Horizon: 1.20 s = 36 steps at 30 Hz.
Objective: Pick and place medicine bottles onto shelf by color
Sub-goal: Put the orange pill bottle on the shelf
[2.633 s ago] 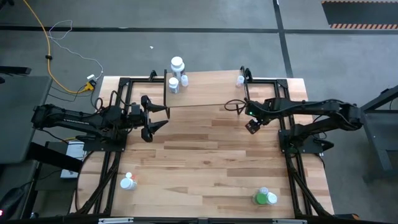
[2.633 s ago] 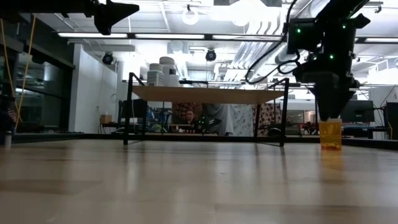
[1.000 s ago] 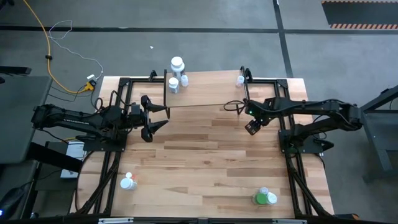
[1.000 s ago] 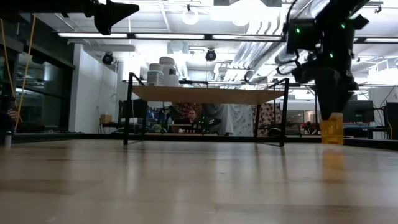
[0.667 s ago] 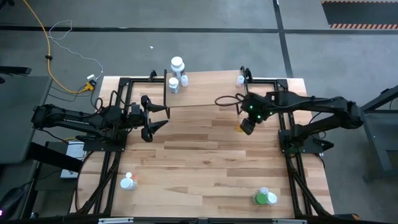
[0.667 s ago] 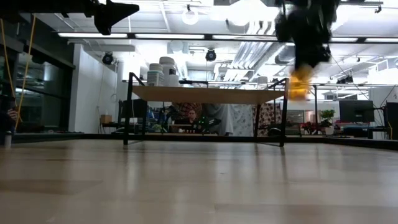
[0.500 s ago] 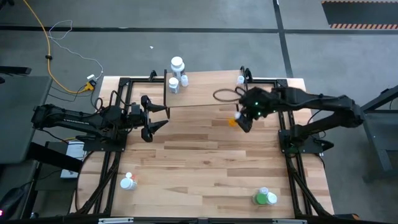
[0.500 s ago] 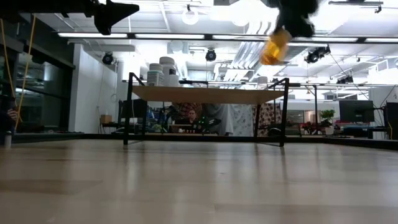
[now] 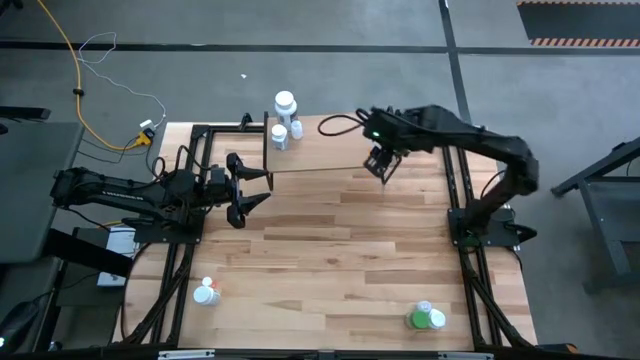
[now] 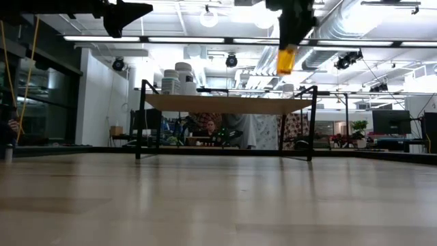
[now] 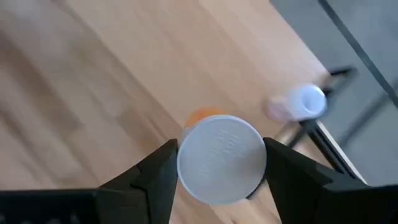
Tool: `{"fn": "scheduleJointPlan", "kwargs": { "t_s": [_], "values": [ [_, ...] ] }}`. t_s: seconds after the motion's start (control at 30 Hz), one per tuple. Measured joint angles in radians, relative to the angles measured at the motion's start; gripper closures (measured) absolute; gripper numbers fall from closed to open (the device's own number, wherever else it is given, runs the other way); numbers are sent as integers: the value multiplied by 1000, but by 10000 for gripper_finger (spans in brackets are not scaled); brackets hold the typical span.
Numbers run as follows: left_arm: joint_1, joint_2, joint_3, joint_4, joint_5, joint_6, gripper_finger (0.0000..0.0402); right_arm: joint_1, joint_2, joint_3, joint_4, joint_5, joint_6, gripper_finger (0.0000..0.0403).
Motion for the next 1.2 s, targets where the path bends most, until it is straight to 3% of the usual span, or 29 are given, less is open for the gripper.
{"fn": "scheduleJointPlan", "kwargs": {
  "t_s": [0.33,0.5,1.2],
  "values": [
    [0,0,0,-1,0,0,115,-149,126,23,-47,-10,-26,202],
    [0,0,0,-1,0,0,115,-193,130,23,-44,-80,9,202],
    [0,0,0,-1,0,0,115,-213,130,23,-76,-135,153,179]
  ]
}}
